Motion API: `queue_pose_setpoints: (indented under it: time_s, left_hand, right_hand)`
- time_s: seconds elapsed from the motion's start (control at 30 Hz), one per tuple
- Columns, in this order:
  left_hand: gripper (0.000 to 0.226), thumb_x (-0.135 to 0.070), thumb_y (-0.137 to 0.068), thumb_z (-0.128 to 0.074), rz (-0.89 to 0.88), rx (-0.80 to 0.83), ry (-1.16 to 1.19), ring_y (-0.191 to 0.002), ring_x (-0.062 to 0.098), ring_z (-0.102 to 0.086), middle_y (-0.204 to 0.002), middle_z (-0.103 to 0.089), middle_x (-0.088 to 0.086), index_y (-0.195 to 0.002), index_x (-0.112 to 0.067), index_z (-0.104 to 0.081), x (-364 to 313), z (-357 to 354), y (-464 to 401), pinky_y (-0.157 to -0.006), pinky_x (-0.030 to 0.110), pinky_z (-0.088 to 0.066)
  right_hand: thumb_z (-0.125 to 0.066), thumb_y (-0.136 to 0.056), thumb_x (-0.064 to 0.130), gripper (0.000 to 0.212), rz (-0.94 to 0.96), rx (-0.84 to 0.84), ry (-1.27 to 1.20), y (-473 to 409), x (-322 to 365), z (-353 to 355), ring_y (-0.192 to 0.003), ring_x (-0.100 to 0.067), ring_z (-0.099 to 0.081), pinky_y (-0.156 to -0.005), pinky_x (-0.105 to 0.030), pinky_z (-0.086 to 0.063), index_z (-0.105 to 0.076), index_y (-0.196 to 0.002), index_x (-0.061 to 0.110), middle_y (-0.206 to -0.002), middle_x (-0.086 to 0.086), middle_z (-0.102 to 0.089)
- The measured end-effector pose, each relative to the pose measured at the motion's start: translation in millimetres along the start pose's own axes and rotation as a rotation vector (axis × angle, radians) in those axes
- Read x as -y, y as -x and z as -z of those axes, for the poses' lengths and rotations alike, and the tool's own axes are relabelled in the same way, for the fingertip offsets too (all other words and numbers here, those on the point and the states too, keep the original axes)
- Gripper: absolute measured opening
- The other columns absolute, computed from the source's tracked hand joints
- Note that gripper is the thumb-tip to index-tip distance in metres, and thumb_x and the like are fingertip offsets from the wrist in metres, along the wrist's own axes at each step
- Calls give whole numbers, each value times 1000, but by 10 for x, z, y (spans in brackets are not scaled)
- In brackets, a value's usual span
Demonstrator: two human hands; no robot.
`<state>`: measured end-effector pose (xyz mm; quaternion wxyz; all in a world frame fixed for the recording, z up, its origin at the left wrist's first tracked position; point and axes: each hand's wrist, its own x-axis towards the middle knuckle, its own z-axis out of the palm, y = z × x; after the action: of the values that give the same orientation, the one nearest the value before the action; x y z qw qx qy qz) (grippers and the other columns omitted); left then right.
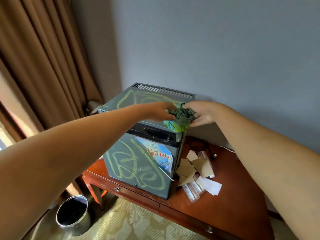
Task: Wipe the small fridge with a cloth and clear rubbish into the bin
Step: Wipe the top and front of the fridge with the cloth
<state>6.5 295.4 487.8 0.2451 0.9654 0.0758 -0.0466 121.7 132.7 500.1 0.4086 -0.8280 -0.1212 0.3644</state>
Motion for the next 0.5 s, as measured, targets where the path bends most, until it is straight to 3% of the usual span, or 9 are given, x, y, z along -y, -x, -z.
queue_pose_setpoints:
  time_s: [0.1,0.17,0.27,0.4,0.5]
  left_hand:
    - [66,-43,-96,-65,-29,40,-34,-136,24,-49,-156,-44,1,-154,-27,-37,27,-43,-70,-112,40,-39]
    - [68,-43,-96,-65,-36,50,-44,-138,25,-48,-157,-43,2,-155,-26,-35,25,-62,-127,-111,40,-38]
    - [68,-40,-96,-65,-45,49,-58,-137,27,-49,-156,-44,5,-154,-25,-35,8,-69,-195,-112,41,-38]
    - [62,-29,-93,-65,-40,35,-53,-129,27,-54,-149,-51,7,-150,-19,-41,80,-43,-258,-109,42,-44]
    - [52,-22,-93,-62,-45,31,-37,-126,25,-56,-144,-55,5,-142,-21,-48,195,-21,-266,-107,44,-46]
  right_hand:
    - [-63,-94,51,79,17,-95,346,76,112,139,-116,-31,-63,-100,-44,-52,-27,-156,19,-152,-16,-42]
    - [-69,-91,48,84,83,-160,460,103,159,193,-131,-34,-50,-105,-47,-47,-20,-156,31,-161,-11,-29]
    - [-71,-91,33,71,221,-53,447,106,163,94,-145,-26,-31,-108,-46,-41,-33,-150,43,-165,2,-19]
    - [-71,-90,28,48,249,-52,565,45,117,-137,-120,-21,-51,-92,-37,-53,-54,-135,31,-141,-2,-48]
    - [-73,-90,39,48,95,-79,514,-7,99,-211,-103,-19,-63,-76,-28,-60,-58,-126,13,-125,-7,-59]
